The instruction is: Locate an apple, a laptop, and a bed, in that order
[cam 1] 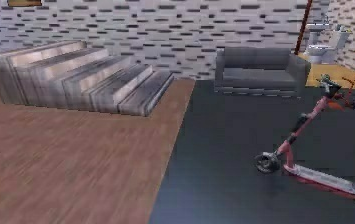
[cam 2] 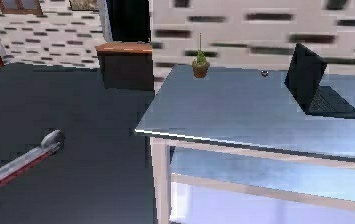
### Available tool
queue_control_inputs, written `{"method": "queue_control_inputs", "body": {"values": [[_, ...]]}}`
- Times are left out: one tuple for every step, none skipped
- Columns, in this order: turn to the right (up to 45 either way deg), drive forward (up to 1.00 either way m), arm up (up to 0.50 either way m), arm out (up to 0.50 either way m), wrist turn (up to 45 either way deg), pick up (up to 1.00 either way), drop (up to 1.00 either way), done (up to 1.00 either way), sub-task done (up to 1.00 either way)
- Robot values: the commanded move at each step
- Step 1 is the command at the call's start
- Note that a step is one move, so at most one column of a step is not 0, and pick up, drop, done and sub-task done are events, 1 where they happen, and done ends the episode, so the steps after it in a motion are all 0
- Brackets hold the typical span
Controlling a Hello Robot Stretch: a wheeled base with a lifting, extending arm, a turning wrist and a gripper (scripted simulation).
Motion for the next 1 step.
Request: {"method": "queue_control_inputs", "body": {"values": [[0.0, 1.0, 0.0, 0.0, 0.0, 0.0, 0.0, 0.0, 0.0]]}}
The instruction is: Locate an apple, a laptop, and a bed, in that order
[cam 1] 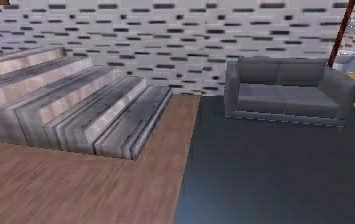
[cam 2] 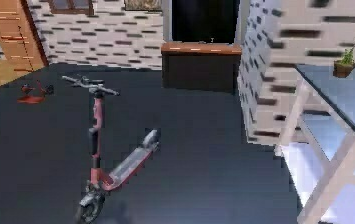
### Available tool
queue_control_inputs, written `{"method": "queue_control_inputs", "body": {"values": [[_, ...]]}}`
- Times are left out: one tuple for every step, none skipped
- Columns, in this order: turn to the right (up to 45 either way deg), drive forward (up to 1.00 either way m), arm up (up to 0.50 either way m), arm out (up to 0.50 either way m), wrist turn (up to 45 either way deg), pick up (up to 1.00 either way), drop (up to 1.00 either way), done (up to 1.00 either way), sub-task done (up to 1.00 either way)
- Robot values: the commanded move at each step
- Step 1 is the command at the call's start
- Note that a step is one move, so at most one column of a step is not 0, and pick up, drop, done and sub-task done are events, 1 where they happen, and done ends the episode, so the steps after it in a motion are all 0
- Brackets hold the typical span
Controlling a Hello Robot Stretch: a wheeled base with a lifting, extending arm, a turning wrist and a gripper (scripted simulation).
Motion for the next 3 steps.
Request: {"method": "queue_control_inputs", "body": {"values": [[0.0, 0.5, 0.0, 0.0, 0.0, 0.0, 0.0, 0.0, 0.0], [39.0, 0.0, 0.0, 0.0, 0.0, 0.0, 0.0, 0.0, 0.0], [0.0, 0.55, 0.0, 0.0, 0.0, 0.0, 0.0, 0.0, 0.0]]}}
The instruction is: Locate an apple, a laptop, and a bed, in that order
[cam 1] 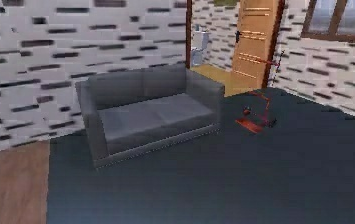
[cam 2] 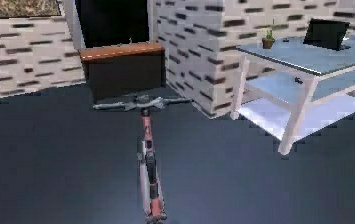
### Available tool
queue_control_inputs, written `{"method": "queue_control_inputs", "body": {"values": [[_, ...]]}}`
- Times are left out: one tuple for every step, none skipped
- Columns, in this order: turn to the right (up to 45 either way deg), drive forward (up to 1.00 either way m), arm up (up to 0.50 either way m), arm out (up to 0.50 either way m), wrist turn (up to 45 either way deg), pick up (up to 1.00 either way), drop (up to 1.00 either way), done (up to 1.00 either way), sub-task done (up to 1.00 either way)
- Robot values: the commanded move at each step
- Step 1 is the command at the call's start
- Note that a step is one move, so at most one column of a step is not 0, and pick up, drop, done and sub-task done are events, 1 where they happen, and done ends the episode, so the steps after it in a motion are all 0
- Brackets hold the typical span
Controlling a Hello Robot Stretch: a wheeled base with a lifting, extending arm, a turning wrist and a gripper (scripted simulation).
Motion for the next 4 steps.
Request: {"method": "queue_control_inputs", "body": {"values": [[-24.0, 0.0, 0.0, 0.0, 0.0, 0.0, 0.0, 0.0, 0.0], [0.0, 0.4, 0.0, 0.0, 0.0, 0.0, 0.0, 0.0, 0.0], [45.0, 0.0, 0.0, 0.0, 0.0, 0.0, 0.0, 0.0, 0.0], [21.0, 0.0, 0.0, 0.0, 0.0, 0.0, 0.0, 0.0, 0.0]]}}
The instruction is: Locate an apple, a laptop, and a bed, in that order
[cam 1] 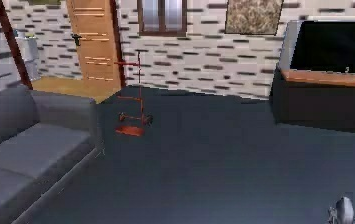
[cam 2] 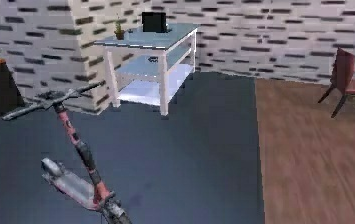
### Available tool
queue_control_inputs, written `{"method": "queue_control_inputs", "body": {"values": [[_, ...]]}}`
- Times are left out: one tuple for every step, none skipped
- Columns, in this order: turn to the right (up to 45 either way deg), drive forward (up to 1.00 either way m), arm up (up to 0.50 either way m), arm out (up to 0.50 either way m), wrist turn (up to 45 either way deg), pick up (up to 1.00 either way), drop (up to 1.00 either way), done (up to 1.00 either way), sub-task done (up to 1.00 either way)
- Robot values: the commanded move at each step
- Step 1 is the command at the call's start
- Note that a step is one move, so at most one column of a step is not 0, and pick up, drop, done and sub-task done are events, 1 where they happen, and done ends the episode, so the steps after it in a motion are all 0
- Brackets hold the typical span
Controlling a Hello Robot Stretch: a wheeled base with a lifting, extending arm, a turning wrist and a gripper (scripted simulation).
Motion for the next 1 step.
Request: {"method": "queue_control_inputs", "body": {"values": [[0.0, 1.0, 0.0, 0.0, 0.0, 0.0, 0.0, 0.0, 0.0]]}}
